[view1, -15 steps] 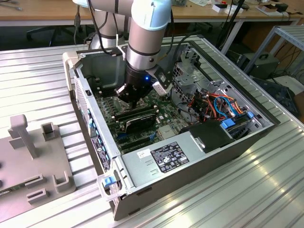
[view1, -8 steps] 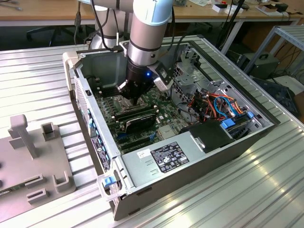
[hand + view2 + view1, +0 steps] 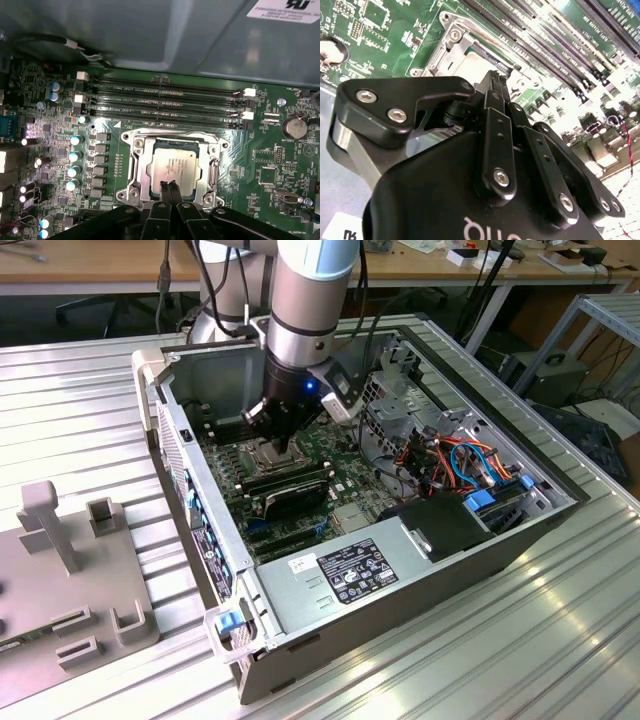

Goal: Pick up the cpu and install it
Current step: 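Install the second cpu locking lever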

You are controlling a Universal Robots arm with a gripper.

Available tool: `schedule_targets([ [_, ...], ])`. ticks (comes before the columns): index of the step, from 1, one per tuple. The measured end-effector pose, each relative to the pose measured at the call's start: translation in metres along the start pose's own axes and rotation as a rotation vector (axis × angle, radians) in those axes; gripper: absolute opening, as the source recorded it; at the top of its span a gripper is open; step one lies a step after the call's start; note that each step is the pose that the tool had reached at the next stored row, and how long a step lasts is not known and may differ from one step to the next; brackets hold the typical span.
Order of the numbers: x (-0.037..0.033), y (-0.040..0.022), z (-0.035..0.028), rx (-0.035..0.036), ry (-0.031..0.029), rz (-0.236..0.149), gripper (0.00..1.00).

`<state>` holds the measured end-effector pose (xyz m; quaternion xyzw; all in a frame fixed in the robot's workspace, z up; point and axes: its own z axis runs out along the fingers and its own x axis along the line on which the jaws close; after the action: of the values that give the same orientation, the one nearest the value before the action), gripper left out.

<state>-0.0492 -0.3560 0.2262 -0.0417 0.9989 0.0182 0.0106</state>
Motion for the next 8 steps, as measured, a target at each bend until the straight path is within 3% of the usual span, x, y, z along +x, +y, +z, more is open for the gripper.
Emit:
schedule_targets([
  [3,-0.0012,0.0017,0.0001,0.0004,-0.0008,0.022,0.11],
  [5,-0.0021,0.0060,-0.0013,0.0008,-0.0013,0.034,0.11],
  [8,-0.0033,0.0088,-0.0105,0.0036,0.0000,0.037,0.11],
])
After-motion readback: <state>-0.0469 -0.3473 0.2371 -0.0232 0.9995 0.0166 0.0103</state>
